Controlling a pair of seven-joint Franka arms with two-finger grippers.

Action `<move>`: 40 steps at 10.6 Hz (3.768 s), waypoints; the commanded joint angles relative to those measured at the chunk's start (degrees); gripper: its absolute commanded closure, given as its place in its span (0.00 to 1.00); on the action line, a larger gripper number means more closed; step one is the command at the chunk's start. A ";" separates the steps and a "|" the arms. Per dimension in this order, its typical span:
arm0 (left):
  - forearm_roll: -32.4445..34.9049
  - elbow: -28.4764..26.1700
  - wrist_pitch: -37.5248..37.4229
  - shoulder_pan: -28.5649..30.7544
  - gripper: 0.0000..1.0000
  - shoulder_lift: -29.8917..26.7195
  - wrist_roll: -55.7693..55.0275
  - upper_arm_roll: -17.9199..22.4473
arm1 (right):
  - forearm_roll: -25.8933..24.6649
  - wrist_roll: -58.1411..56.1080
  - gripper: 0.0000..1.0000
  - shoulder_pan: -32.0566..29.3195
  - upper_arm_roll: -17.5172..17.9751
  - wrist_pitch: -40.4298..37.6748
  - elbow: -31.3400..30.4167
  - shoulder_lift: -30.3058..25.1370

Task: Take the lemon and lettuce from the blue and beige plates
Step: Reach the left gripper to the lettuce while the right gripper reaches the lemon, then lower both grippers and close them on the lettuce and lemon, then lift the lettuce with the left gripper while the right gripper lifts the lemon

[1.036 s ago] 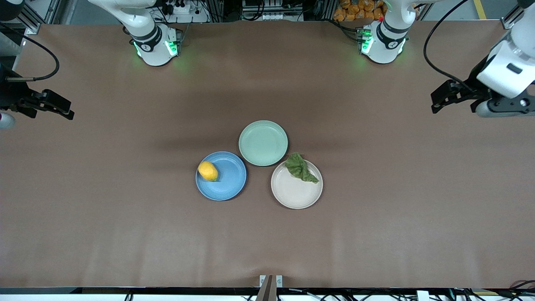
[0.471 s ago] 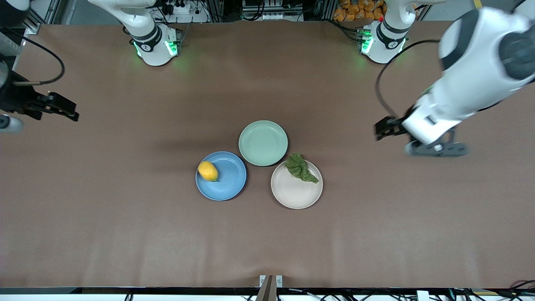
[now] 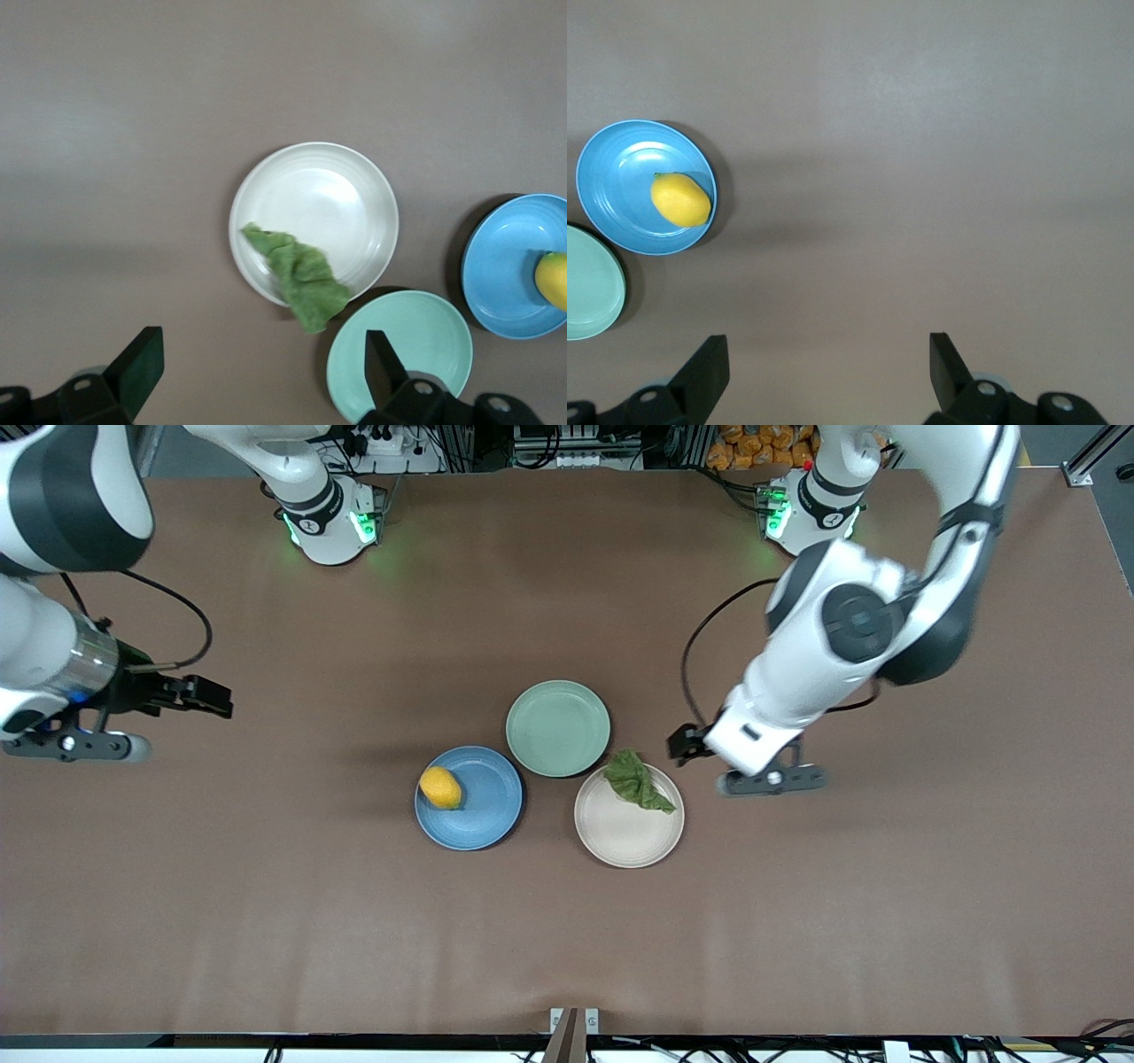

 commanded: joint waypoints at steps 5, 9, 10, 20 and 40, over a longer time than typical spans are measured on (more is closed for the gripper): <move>12.63 1.14 14.40 -8.37 0.00 14.31 -7.52 1.12 | 4.87 11.70 0.00 7.09 0.15 12.43 0.41 9.51; 18.01 1.14 18.72 -9.69 0.00 18.71 -8.14 1.82 | 4.87 12.50 0.00 9.73 0.15 18.50 0.32 15.39; 18.28 1.22 18.72 -10.39 0.00 19.42 -8.40 1.82 | 4.78 13.73 0.00 10.17 0.15 20.69 0.32 16.71; 18.55 0.96 18.72 -10.92 0.16 21.88 -12.35 2.97 | 4.09 18.92 0.00 14.65 0.06 26.16 -2.21 23.49; 17.93 1.05 10.92 -9.27 1.00 11.98 -15.61 3.14 | 0.48 24.02 0.00 20.01 -0.20 35.03 -9.08 26.92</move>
